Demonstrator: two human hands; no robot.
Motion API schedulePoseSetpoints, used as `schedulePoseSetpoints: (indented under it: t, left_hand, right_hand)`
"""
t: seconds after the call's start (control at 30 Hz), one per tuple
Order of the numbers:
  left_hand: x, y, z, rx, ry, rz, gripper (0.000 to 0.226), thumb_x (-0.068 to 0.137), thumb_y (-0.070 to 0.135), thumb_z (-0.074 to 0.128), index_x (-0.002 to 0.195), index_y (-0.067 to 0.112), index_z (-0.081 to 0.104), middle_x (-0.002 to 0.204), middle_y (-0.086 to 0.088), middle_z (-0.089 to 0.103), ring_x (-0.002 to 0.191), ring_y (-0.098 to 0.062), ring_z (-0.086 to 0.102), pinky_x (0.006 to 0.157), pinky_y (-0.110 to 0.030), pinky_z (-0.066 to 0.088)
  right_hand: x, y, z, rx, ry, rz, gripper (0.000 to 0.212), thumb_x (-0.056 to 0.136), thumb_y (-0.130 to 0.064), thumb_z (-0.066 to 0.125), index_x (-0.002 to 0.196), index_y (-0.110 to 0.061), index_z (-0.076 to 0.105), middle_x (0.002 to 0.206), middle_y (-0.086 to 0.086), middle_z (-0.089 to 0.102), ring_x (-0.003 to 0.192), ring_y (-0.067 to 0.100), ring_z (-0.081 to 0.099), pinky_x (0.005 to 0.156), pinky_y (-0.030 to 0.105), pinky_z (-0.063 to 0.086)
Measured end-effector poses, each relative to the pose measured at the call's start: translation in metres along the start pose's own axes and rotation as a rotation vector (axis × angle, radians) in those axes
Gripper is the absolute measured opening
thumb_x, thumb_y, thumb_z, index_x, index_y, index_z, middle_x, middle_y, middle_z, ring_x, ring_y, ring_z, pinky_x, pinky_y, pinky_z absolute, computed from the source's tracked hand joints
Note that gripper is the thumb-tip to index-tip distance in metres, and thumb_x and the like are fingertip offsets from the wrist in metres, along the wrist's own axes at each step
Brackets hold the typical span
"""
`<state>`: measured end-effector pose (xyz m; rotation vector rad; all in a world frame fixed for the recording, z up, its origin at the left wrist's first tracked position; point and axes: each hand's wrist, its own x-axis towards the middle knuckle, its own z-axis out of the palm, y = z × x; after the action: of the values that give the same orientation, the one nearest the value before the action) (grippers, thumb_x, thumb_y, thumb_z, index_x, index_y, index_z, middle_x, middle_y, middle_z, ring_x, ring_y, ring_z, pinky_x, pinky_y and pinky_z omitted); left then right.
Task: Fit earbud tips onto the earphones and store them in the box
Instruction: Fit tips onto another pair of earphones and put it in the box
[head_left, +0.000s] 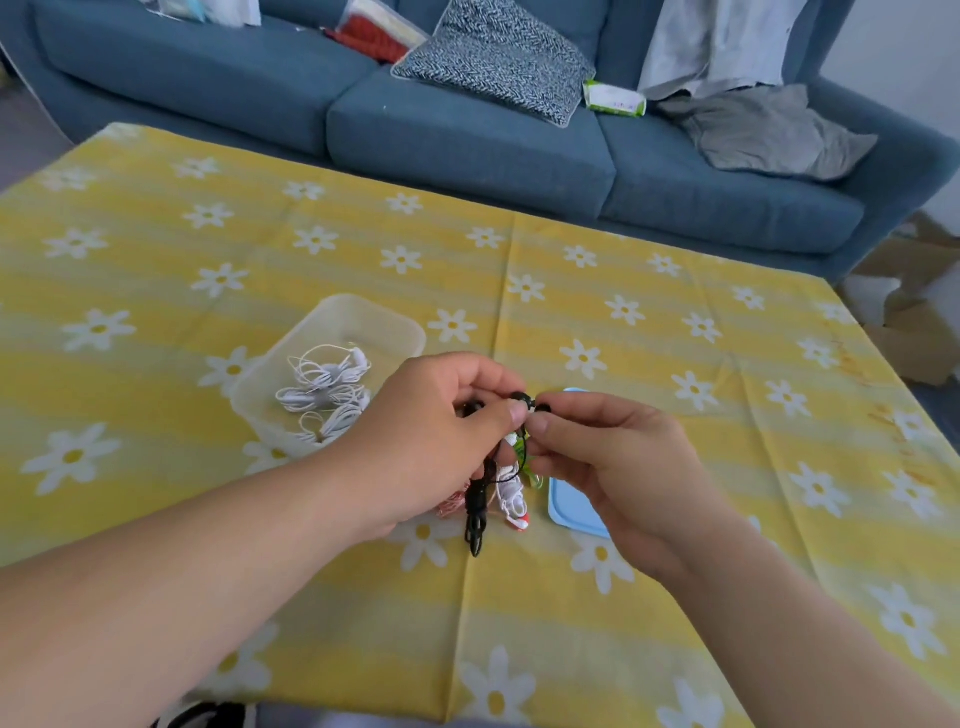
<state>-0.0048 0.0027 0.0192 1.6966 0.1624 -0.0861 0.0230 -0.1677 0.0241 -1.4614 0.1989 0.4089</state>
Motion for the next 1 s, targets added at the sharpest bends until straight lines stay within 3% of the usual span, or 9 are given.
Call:
schedulePoseSetpoints:
  t: [0.13,0.53,0.8,1.0]
  left_hand:
    - [-0.0004,-0.0014,-0.0015,0.008,-0.022,0.030,0.010,0.093,0.015,0.073,0.101,0.022,0.074,0.089,-0.003,0.077,0.069,-0.014,0.075,0.061,-0.033,0.058]
    - [0.0026,-0.0023,-0.0012,0.036,-0.009,0.076,0.015,0.091,0.011,0.075,0.102,0.020,0.074,0.088,-0.004,0.078,0.070,-0.019,0.077,0.057,-0.018,0.053]
    - [0.0029,-0.0016,0.0010,0.066,-0.024,0.096,0.016,0.092,0.012,0.074,0.105,0.022,0.074,0.087,0.000,0.077,0.068,-0.016,0.075,0.054,-0.014,0.049]
    - [0.0021,0.0009,0.0029,0.057,-0.018,0.104,0.017,0.093,0.013,0.073,0.107,0.023,0.075,0.088,0.000,0.077,0.067,-0.013,0.075,0.054,-0.013,0.048]
  right_hand:
    - [0.0015,0.0001,-0.0036,0.069,-0.020,0.023,0.024,0.080,0.007,0.076,0.104,0.005,0.072,0.081,0.016,0.074,0.067,0.024,0.069,0.065,0.029,0.060]
    - [-0.0016,-0.0012,-0.0059,0.262,-0.095,0.052,0.022,0.088,0.008,0.065,0.109,0.008,0.072,0.086,0.023,0.071,0.073,0.027,0.072,0.074,0.031,0.064]
    - [-0.0026,-0.0039,-0.0075,0.265,-0.078,0.066,0.021,0.068,0.003,0.075,0.089,0.003,0.073,0.080,0.019,0.074,0.069,0.025,0.075,0.066,0.029,0.063]
    - [-0.0021,-0.0030,-0.0092,0.248,-0.046,0.035,0.018,0.071,0.006,0.075,0.088,0.004,0.074,0.079,0.019,0.074,0.068,0.026,0.074,0.064,0.027,0.061]
